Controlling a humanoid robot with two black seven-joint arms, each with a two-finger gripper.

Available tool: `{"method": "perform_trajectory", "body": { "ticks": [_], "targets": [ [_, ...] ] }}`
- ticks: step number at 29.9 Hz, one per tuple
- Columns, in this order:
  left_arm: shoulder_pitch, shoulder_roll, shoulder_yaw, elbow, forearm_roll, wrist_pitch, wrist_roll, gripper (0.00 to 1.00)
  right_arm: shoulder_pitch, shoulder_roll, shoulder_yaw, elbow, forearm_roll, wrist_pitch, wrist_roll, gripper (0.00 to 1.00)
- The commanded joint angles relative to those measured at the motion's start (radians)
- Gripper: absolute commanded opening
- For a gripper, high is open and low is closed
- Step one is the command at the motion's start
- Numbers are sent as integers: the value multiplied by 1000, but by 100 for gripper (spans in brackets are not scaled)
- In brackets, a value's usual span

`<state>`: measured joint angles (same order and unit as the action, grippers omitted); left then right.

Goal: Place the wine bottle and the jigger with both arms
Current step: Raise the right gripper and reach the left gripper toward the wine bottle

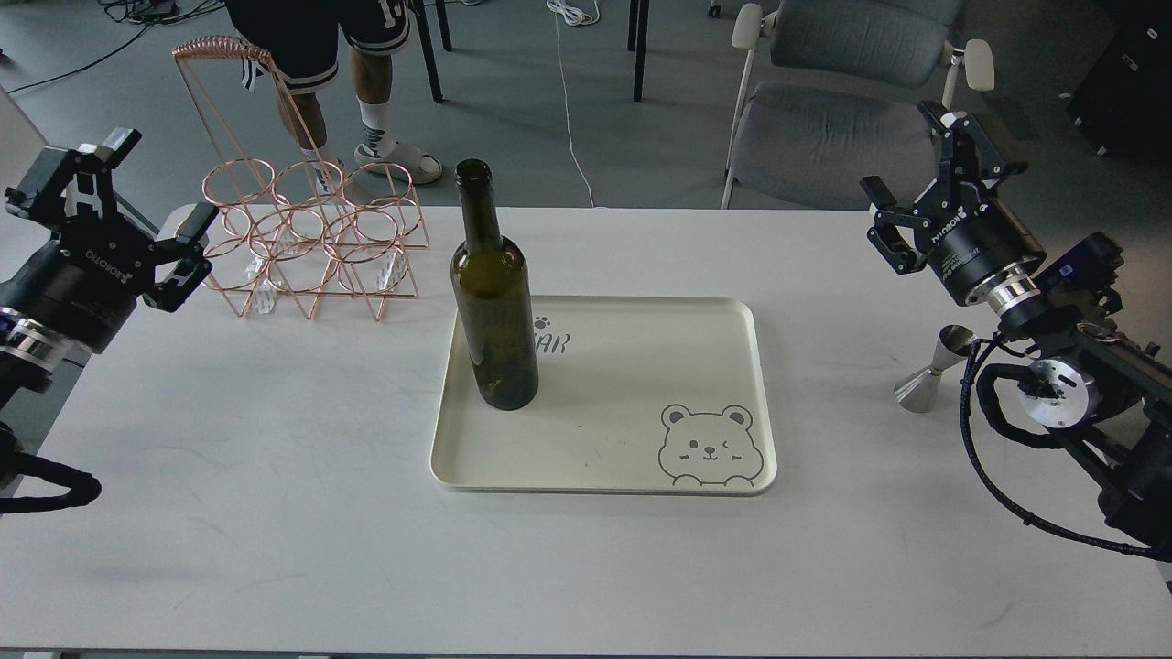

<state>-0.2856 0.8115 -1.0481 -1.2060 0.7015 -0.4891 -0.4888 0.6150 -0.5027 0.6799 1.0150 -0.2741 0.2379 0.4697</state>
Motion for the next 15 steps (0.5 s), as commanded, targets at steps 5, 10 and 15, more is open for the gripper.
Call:
{"method": "perform_trajectory", "body": {
  "ticks": [5, 10, 15],
  "targets": [
    [-82, 104, -46, -252, 635, 0, 0, 100, -6, 24, -2, -4, 0, 3, 1, 98],
    [-156, 103, -39, -379, 1014, 90, 0, 100, -9, 19, 0, -6, 0, 1, 1, 98],
    [-176, 52, -29, -380, 1259, 121, 0, 100, -21, 18, 4, -4, 0, 1, 3, 98]
  ]
}}
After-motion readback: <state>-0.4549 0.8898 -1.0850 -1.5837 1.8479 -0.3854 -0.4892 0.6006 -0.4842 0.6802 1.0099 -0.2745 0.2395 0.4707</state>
